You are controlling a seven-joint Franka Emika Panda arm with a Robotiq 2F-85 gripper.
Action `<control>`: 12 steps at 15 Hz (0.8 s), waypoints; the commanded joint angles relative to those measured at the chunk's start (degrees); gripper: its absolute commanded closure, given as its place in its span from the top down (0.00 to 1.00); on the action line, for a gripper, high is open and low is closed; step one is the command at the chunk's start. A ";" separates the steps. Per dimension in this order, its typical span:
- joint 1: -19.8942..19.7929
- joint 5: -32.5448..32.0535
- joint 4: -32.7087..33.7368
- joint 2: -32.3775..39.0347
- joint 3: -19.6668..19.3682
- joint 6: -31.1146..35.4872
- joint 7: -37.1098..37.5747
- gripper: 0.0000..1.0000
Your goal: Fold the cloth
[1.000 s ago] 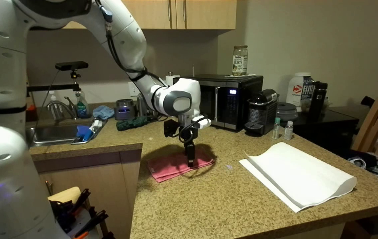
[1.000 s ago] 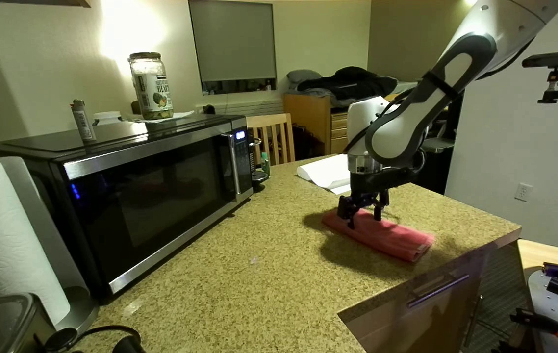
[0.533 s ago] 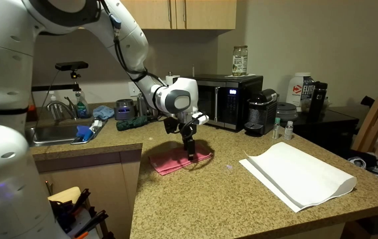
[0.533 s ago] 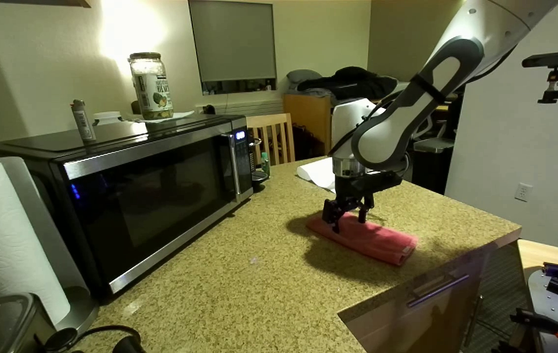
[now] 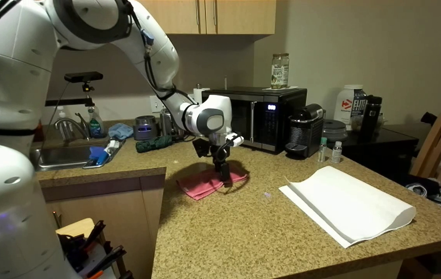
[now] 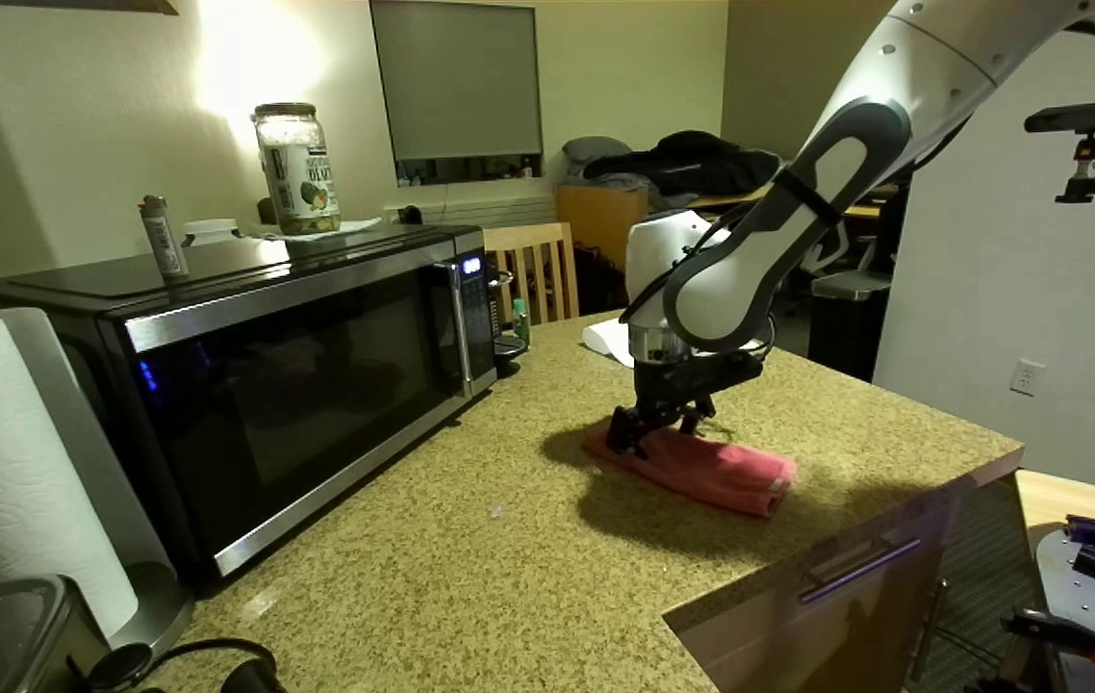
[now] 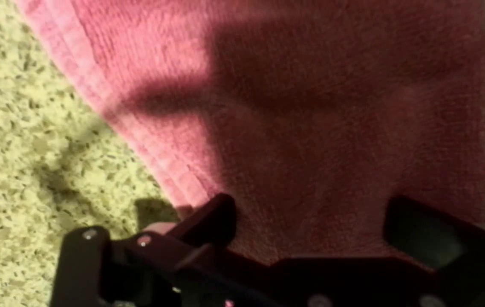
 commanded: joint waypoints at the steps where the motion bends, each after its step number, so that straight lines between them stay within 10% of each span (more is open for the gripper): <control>1: 0.36 1.54 2.82 3.45 0.56 0.52 -2.60 1.00; 12: 1.94 0.07 4.68 -0.30 0.34 -4.56 -1.76 1.00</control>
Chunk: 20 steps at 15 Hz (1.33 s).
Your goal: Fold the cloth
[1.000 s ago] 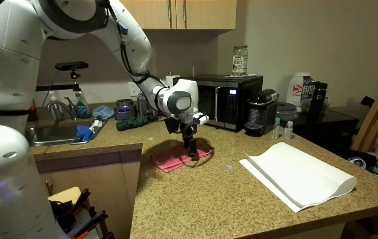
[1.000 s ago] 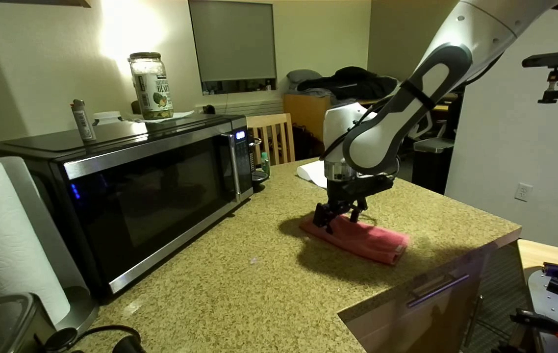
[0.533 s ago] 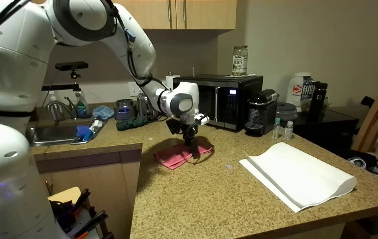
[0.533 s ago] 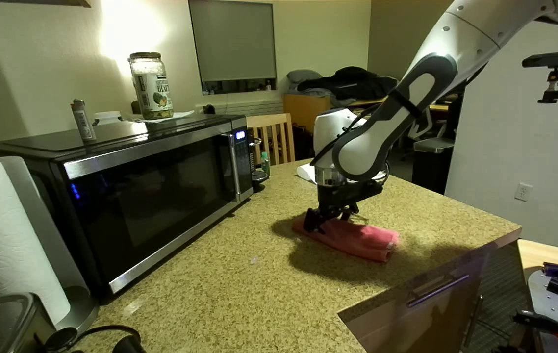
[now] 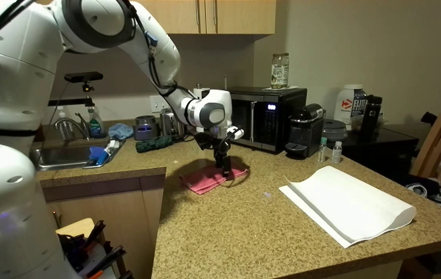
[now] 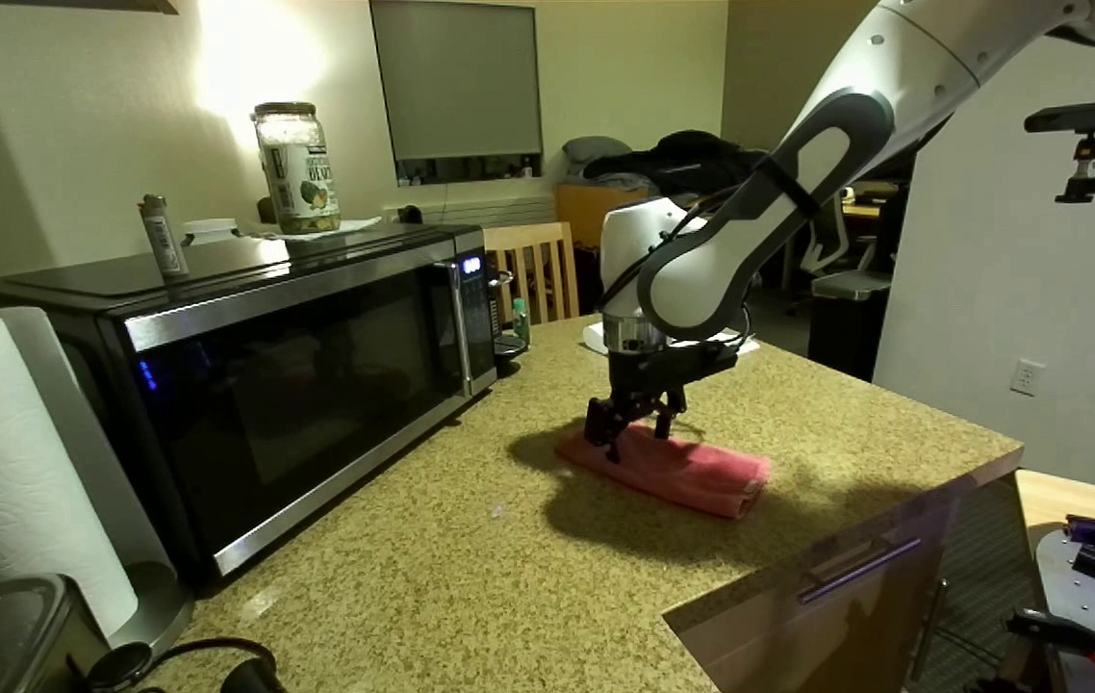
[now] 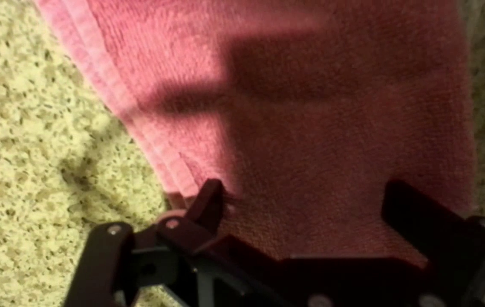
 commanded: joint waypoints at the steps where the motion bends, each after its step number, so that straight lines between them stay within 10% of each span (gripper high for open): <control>1: 0.73 0.13 -1.11 -2.32 -0.20 -1.92 -1.64 1.00; 20: 2.07 -0.76 -2.92 -5.83 -1.06 -2.63 3.71 1.00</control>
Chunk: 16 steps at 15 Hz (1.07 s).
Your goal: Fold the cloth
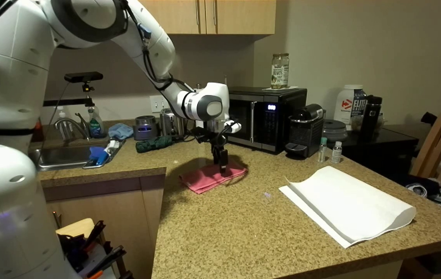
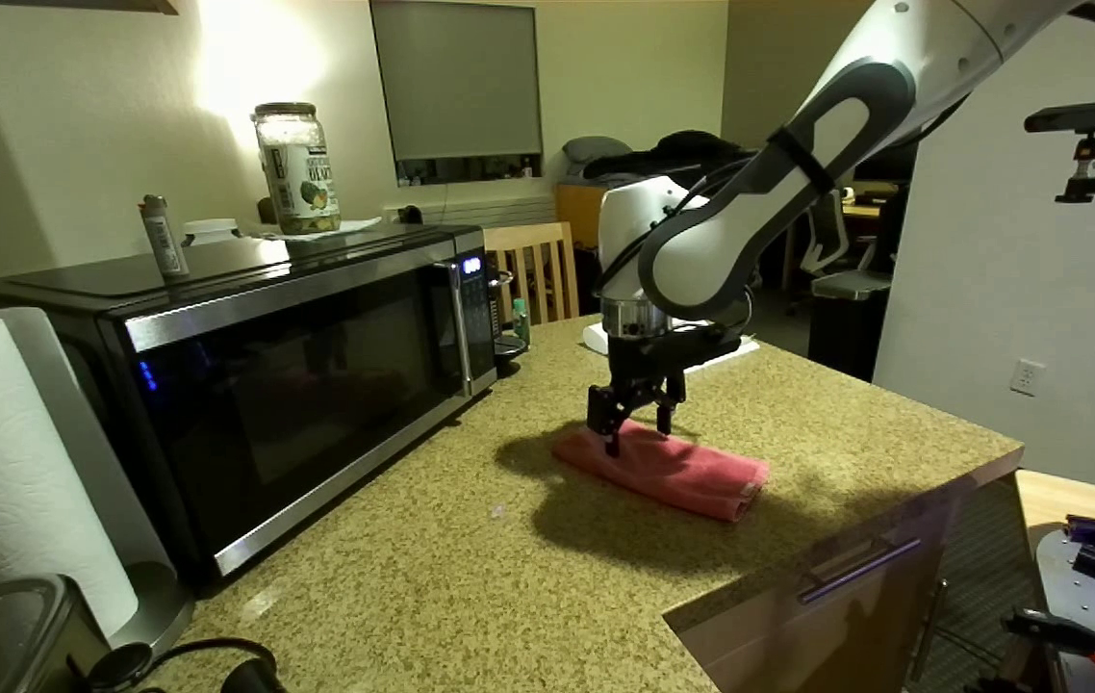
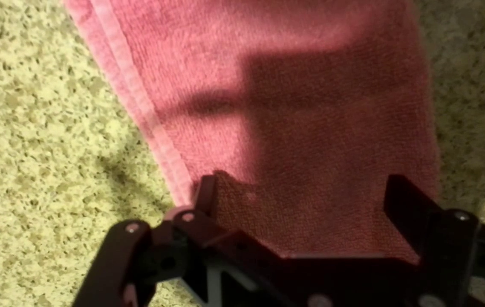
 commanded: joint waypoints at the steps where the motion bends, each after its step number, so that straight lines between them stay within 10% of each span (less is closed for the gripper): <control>1: 1.09 -0.69 -3.35 -3.68 -0.83 0.51 3.26 1.00; 16: 1.70 -2.02 -16.29 -17.54 2.35 -4.93 12.86 1.00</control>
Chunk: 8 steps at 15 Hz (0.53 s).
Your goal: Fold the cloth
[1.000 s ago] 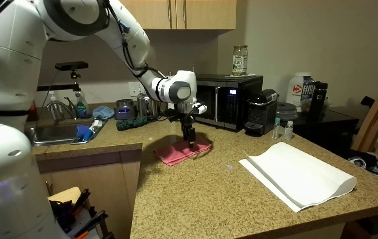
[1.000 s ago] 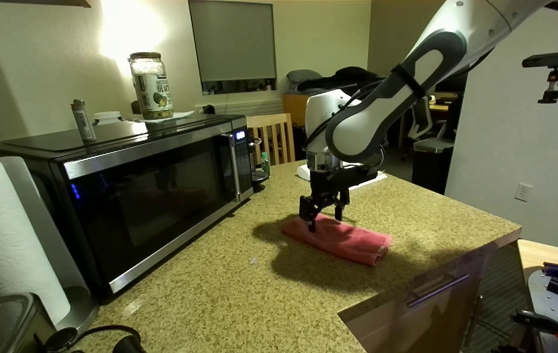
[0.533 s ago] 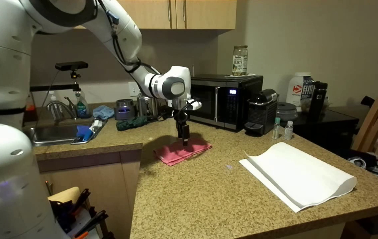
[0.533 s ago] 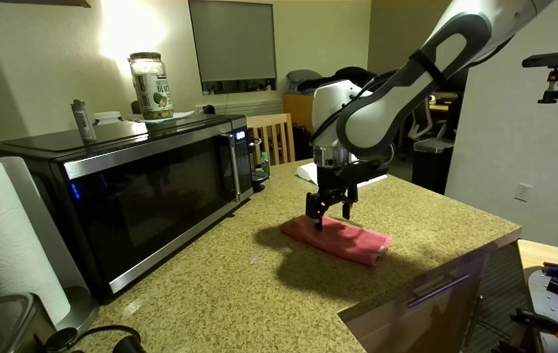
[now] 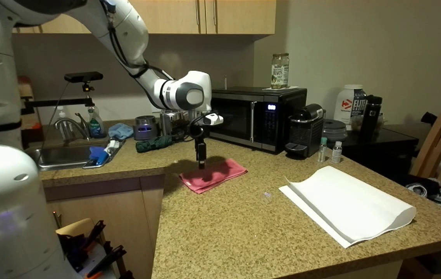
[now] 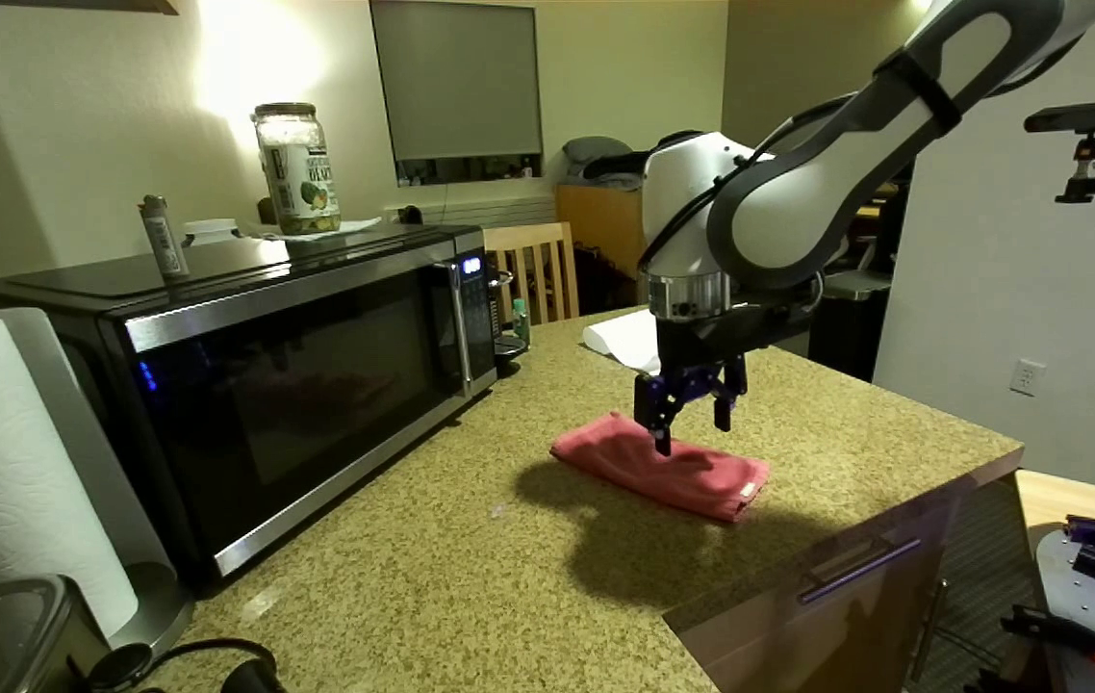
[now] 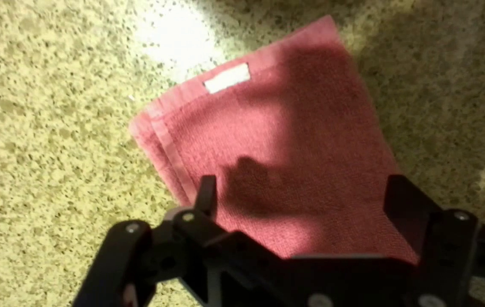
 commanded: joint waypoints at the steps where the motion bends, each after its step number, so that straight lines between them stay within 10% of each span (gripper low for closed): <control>1: -0.68 -1.31 -3.72 -3.79 1.41 -0.40 4.83 1.00; 8: -0.48 -5.02 -3.29 -2.63 2.04 1.79 18.41 1.00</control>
